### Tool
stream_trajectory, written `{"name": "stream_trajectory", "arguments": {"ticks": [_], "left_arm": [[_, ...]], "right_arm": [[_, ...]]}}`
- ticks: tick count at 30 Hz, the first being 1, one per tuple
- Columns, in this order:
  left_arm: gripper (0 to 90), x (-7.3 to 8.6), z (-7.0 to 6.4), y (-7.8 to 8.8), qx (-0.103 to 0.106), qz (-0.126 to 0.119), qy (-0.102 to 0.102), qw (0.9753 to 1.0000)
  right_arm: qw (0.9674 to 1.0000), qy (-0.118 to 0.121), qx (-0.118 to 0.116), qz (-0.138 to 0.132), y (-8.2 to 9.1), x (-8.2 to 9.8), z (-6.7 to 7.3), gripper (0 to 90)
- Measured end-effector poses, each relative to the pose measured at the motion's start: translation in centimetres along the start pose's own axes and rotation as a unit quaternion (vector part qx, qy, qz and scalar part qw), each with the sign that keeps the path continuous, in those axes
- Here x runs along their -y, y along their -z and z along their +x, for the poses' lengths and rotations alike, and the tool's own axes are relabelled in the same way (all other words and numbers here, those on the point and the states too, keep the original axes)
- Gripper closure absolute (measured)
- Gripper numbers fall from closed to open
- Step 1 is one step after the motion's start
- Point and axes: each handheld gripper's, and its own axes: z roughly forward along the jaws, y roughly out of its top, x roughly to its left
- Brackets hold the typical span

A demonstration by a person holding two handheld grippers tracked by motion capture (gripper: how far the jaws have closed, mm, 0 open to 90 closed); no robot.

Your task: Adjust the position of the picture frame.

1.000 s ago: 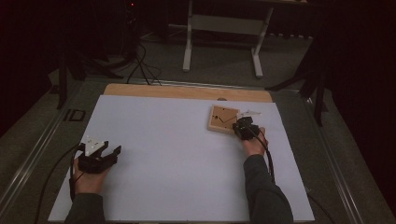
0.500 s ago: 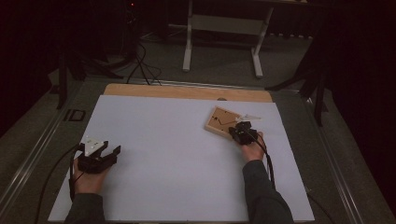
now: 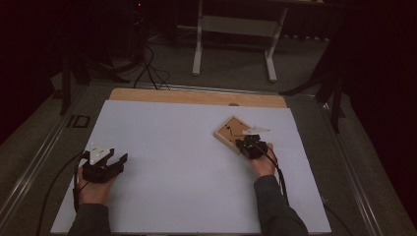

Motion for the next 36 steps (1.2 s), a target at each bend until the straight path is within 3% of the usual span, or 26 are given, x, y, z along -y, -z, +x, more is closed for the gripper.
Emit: {"name": "stream_trajectory", "arguments": {"ticks": [9, 20, 36], "left_arm": [[46.7, 0.0, 0.0, -0.1, 0.0, 0.001, -0.002, 1.0], [46.7, 0.0, -0.1, -0.1, 0.001, 0.001, -0.003, 1.0], [46.7, 0.0, -0.1, -0.1, 0.001, 0.0, -0.003, 1.0]], "right_arm": [[0.9996, 0.02, -0.017, 0.0, 0.2, 0.1, 1.5, 90.0], [0.9968, 0.064, -0.048, 0.005, 0.1, 0.0, 4.5, 90.0], [0.9932, 0.088, -0.076, 0.004, -1.2, -1.0, 8.8, 90.0]]}}
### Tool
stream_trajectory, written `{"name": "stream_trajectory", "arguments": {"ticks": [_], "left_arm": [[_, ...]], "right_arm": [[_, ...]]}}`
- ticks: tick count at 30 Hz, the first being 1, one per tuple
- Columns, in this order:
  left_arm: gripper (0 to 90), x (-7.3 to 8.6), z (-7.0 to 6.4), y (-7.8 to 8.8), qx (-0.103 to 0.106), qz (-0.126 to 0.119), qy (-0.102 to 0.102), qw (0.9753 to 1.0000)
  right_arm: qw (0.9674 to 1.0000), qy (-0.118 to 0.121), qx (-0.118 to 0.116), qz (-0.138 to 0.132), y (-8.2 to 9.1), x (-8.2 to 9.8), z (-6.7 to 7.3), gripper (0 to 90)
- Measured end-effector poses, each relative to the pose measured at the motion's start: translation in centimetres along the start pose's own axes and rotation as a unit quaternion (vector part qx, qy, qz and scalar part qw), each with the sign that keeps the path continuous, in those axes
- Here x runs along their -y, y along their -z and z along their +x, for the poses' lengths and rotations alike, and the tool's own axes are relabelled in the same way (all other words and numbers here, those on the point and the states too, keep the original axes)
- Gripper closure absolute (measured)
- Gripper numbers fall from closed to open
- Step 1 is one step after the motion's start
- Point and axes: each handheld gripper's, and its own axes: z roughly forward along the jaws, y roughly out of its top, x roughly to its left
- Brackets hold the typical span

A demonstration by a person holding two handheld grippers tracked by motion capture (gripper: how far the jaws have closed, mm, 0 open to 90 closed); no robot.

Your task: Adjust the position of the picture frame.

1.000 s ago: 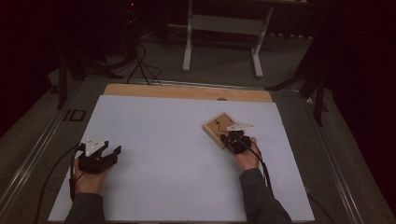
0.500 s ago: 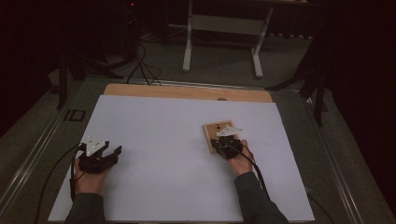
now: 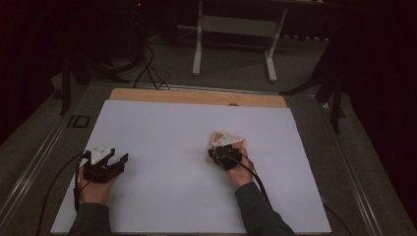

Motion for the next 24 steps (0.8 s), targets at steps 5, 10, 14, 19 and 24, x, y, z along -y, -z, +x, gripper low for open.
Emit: {"name": "stream_trajectory", "arguments": {"ticks": [5, 10, 14, 19, 24], "left_arm": [[46.7, 0.0, 0.0, 0.0, 0.0, -0.001, 0.0, 1.0], [46.7, 0.0, 0.0, 0.0, 0.0, -0.001, 0.0, 1.0], [46.7, 0.0, 0.0, 0.0, 0.0, -0.003, 0.001, 1.0], [46.7, -0.1, 0.0, 0.1, 0.001, -0.004, 0.0, 1.0], [46.7, -0.1, 0.0, 0.1, 0.001, -0.005, 0.0, 1.0]], "right_arm": [[0.9999, 0.009, -0.005, 0.003, -0.8, -0.9, 1.1, 90.0], [0.9998, 0.018, -0.008, 0.004, -1.8, -1.8, 2.1, 90.0], [0.9998, 0.018, -0.009, 0.005, -2.4, -2.4, 2.5, 90.0], [0.9997, 0.024, 0.003, 0.009, -3.5, -3.5, 3.0, 90.0], [0.9991, 0.033, 0.019, 0.017, -4.3, -4.4, 3.0, 90.0]]}}
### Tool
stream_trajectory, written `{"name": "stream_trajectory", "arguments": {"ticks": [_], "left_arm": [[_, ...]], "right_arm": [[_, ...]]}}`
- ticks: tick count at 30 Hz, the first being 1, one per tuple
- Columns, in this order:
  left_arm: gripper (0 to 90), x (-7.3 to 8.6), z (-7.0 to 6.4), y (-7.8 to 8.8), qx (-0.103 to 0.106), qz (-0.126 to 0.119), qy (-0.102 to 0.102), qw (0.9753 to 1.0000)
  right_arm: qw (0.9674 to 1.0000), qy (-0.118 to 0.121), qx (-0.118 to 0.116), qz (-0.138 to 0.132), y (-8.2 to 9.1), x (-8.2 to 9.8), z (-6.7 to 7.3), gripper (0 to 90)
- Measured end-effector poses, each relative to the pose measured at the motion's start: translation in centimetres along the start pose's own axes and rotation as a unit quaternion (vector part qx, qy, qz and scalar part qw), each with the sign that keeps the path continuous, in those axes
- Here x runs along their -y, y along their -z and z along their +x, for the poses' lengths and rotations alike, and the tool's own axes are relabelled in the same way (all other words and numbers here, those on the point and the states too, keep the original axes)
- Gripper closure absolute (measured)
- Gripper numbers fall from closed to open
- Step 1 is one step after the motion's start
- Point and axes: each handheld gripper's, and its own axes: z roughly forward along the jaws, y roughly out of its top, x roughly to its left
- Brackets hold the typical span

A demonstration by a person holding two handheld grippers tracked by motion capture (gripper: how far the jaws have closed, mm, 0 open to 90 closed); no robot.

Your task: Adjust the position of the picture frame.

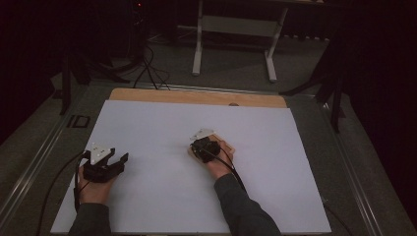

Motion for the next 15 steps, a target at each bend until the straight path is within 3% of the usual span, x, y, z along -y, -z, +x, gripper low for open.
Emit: {"name": "stream_trajectory", "arguments": {"ticks": [8, 13, 15], "left_arm": [[46.7, 0.0, 0.1, 0.1, 0.0, -0.003, 0.001, 1.0], [46.7, 0.0, 0.2, 0.2, 0.0, -0.004, 0.003, 1.0], [46.7, 0.0, 0.1, 0.1, -0.001, -0.004, 0.003, 1.0]], "right_arm": [[0.9994, 0.012, 0.027, 0.019, -0.6, -1.0, -0.7, 90.0], [0.999, -0.023, 0.038, 0.005, 0.3, -0.7, -2.7, 90.0], [0.9976, -0.045, 0.053, -0.001, 1.4, -0.4, -4.6, 90.0]]}}
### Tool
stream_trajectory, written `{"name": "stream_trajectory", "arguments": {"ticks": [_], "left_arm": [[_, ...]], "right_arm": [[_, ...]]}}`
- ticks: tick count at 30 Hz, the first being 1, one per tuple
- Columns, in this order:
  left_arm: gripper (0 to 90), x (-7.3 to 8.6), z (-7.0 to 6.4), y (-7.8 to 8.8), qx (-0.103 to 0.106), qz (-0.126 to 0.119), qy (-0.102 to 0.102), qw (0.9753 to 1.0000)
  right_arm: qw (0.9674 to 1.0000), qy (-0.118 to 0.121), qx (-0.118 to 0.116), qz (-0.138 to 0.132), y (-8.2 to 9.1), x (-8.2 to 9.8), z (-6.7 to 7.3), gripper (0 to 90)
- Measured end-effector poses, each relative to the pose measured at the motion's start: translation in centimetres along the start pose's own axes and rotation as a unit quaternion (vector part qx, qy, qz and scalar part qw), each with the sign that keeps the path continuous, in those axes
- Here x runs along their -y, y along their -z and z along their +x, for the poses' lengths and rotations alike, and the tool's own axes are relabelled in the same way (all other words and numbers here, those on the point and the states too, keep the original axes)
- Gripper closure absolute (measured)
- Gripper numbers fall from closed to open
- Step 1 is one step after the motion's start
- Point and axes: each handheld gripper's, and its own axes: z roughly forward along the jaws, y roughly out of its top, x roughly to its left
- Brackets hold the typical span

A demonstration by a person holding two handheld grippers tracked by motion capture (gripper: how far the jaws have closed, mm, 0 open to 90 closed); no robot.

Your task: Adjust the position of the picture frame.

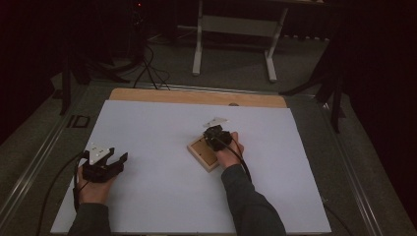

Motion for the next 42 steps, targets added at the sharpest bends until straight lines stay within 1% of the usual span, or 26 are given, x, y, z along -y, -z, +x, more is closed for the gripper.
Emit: {"name": "stream_trajectory", "arguments": {"ticks": [2, 3, 4, 5, 6, 11, 14, 16, 19, 20, 24, 25, 30, 35, 39, 42], "left_arm": [[46.7, 0.0, 0.0, 0.0, 0.0, 0.0, -0.001, 1.0], [46.7, 0.0, 0.0, 0.0, 0.0, 0.0, -0.001, 1.0], [46.7, 0.0, 0.0, 0.0, 0.0, 0.001, -0.001, 1.0], [46.7, 0.0, 0.0, 0.0, 0.0, 0.001, 0.0, 1.0], [46.7, 0.0, 0.0, 0.0, -0.001, 0.0, 0.001, 1.0], [46.7, 0.0, 0.0, 0.0, -0.001, 0.001, 0.0, 1.0], [46.7, 0.0, -0.1, 0.0, 0.0, 0.002, -0.002, 1.0], [46.7, 0.0, -0.1, 0.0, 0.0, 0.002, -0.002, 1.0], [46.7, 0.0, -0.1, 0.0, -0.001, 0.001, -0.001, 1.0], [46.7, 0.0, 0.0, 0.0, -0.001, 0.002, 0.0, 1.0], [46.7, 0.0, -0.1, 0.0, -0.001, 0.003, -0.002, 1.0], [46.7, 0.0, -0.1, -0.1, -0.001, 0.003, -0.002, 1.0], [46.7, 0.0, -0.1, -0.1, -0.001, 0.002, -0.003, 1.0], [46.7, 0.0, -0.2, -0.1, 0.0, 0.003, -0.002, 1.0], [46.7, 0.0, -0.2, -0.1, 0.0, 0.003, -0.004, 1.0], [46.7, 0.0, -0.2, -0.1, 0.0, 0.005, -0.005, 1.0]], "right_arm": [[0.9999, -0.005, 0.012, 0.003, 0.4, 0.3, -1.1, 90.0], [0.9999, -0.005, 0.012, 0.003, 0.4, 0.3, -1.1, 90.0], [0.9998, -0.008, 0.016, 0.004, 0.5, 0.5, -1.5, 90.0], [0.9997, -0.014, 0.019, 0.005, 0.7, 0.7, -1.9, 90.0], [0.9995, -0.02, 0.022, 0.005, 1.0, 1.2, -2.7, 90.0], [0.998, -0.053, 0.032, 0.008, 1.7, 2.8, -4.7, 90.0], [0.9973, -0.062, 0.036, 0.017, 1.9, 3.8, -5.5, 90.0], [0.9972, -0.061, 0.036, 0.024, 1.9, 4.4, -5.8, 90.0], [0.9972, -0.061, 0.034, 0.029, 1.9, 4.9, -5.9, 90.0], [0.9973, -0.058, 0.03, 0.034, 2.0, 5.5, -6.0, 90.0], [0.9974, -0.056, 0.026, 0.038, 2.1, 5.8, -6.0, 90.0], [0.9975, -0.056, 0.016, 0.038, 2.2, 6.4, -5.9, 90.0], [0.9979, -0.052, 0.01, 0.038, 2.6, 6.7, -5.7, 90.0], [0.9983, -0.045, 0.0, 0.037, 3.1, 7.1, -5.2, 90.0], [0.9986, -0.041, -0.009, 0.033, 3.8, 7.7, -4.4, 90.0], [0.9985, -0.044, -0.017, 0.027, 4.3, 8.2, -4.1, 90.0]]}}
